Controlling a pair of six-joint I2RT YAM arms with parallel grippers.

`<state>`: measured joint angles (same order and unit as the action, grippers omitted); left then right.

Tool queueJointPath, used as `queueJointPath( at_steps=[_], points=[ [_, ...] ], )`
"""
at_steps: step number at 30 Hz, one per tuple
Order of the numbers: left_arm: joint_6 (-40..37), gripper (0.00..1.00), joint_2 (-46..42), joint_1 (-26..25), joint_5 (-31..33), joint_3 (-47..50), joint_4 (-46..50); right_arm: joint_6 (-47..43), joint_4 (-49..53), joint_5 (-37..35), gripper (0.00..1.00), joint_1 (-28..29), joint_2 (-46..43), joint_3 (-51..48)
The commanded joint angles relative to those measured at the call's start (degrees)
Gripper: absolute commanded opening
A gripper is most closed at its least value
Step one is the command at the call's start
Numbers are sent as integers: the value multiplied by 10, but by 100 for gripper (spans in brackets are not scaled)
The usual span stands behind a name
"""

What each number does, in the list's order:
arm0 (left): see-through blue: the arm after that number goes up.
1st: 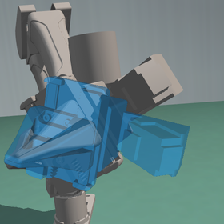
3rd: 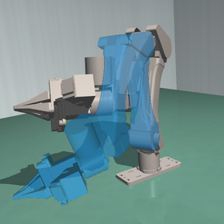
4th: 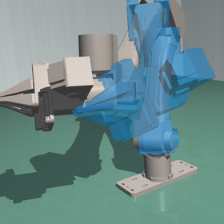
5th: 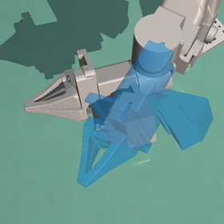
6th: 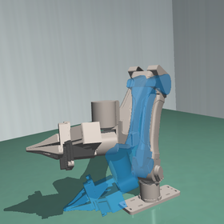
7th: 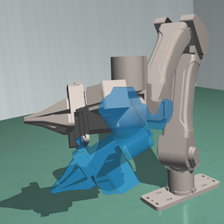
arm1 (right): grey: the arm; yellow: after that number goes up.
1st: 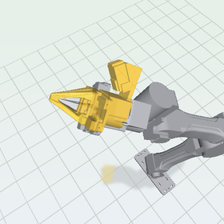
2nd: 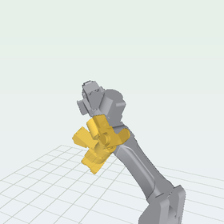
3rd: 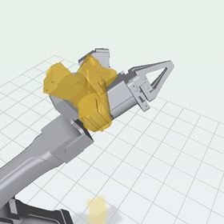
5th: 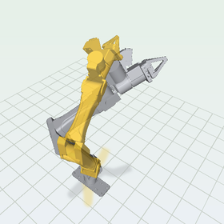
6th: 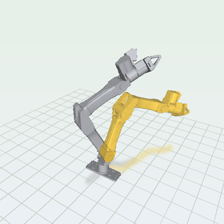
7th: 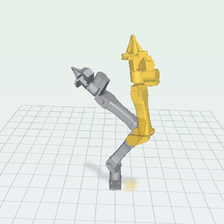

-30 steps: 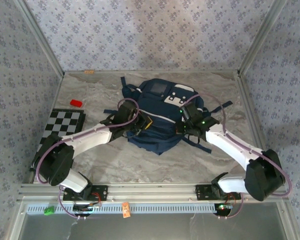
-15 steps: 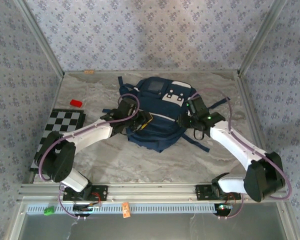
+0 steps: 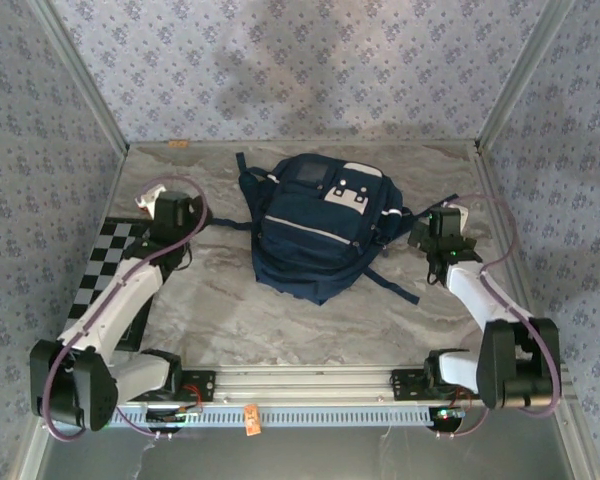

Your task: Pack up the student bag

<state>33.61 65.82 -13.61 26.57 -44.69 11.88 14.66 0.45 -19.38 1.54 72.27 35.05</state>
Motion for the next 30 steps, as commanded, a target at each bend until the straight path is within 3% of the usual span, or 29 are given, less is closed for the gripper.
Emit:
queueJointPath(
  at_steps=[1,5,8,10,11,12,15,21,30],
  points=[
    [-191,100,23,38,96,85,-155,-73,-219,42,100,-27,48,-34],
    [-294,100,71,60,5,202,-439,-137,-342,123,100,-38,118,-63],
    [-338,100,133,66,-32,223,-532,-159,-400,173,100,-35,131,-93],
    [-348,100,152,79,-92,240,-583,-173,-512,197,100,-32,155,-141],
    [-344,100,167,85,-107,240,-598,-171,-523,188,100,-29,162,-144],
    [-347,100,189,88,-116,238,-619,-164,-461,176,100,-29,151,-124],
    [-313,100,202,117,-130,203,-559,-165,-472,175,100,-31,151,-127],
    [-298,100,220,130,-130,224,-612,-164,-468,181,100,-34,150,-126],
    [-297,100,221,130,-130,224,-608,-163,-468,183,100,-35,151,-125]
  ],
)
